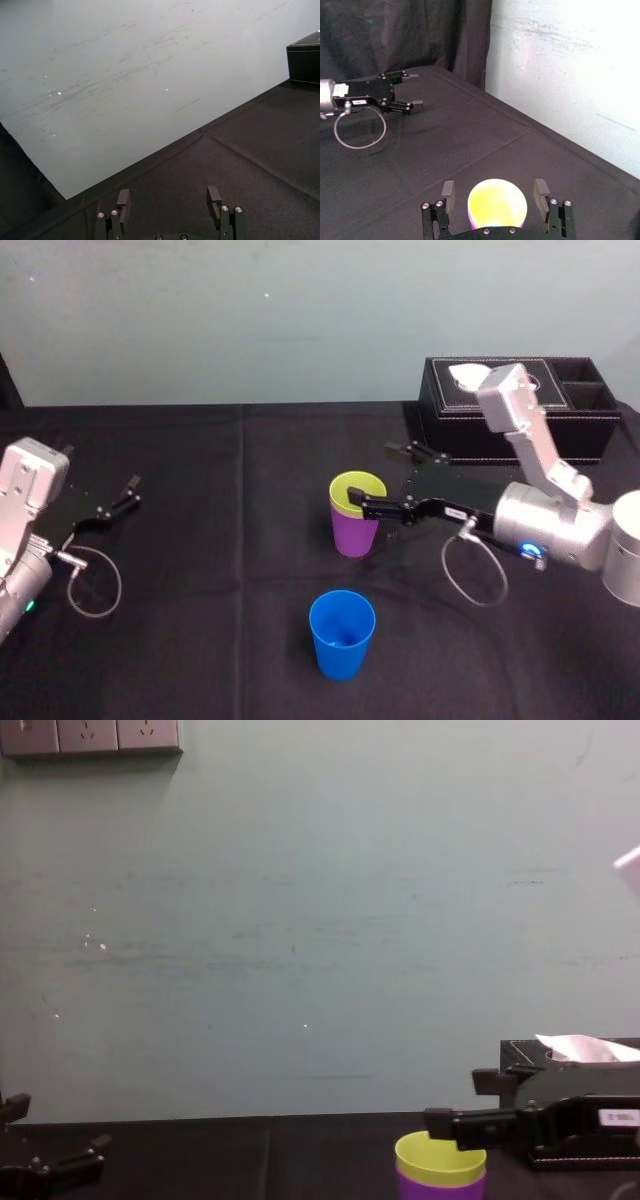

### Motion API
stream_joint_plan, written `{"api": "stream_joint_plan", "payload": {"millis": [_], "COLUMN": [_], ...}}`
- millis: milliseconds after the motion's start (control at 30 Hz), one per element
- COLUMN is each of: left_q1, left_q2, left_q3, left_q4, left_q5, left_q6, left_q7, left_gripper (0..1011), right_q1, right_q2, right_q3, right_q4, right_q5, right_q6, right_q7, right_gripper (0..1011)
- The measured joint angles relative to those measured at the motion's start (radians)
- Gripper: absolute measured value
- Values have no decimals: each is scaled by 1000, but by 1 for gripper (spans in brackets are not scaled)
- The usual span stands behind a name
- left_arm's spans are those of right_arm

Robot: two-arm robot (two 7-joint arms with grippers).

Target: Stack the three plastic cups sequentially using one hand.

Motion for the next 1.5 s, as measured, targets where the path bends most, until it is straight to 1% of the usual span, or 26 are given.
{"api": "stream_joint_plan", "payload": {"millis": [100, 133, 233, 333, 500, 533, 667, 833, 1033, 1500], "left_q1": [0, 0, 0, 0, 0, 0, 0, 0, 0, 0], "left_q2": [0, 0, 0, 0, 0, 0, 0, 0, 0, 0], "left_q3": [0, 0, 0, 0, 0, 0, 0, 0, 0, 0], "left_q4": [0, 0, 0, 0, 0, 0, 0, 0, 0, 0], "left_q5": [0, 0, 0, 0, 0, 0, 0, 0, 0, 0], "left_q6": [0, 0, 0, 0, 0, 0, 0, 0, 0, 0], "left_q7": [0, 0, 0, 0, 0, 0, 0, 0, 0, 0], "left_gripper": [1000, 1000, 1000, 1000, 1000, 1000, 1000, 1000, 1000, 1000], "right_q1": [-39, -60, -89, -139, -184, -207, -240, -269, -291, -312], "right_q2": [31, 47, 71, 113, 147, 165, 187, 202, 211, 224], "right_q3": [23, 35, 50, 74, 89, 96, 101, 97, 77, 45], "right_q4": [-45, -64, -90, -130, -157, -168, -182, -190, -194, -201], "right_q5": [10, 18, 30, 52, 68, 76, 81, 73, 50, 26], "right_q6": [-16, -23, -34, -56, -77, -88, -103, -120, -131, -139], "right_q7": [1, 3, 11, 30, 51, 61, 73, 81, 96, 131], "right_gripper": [1003, 1003, 1003, 1003, 1003, 1003, 1003, 1003, 1003, 1002]}}
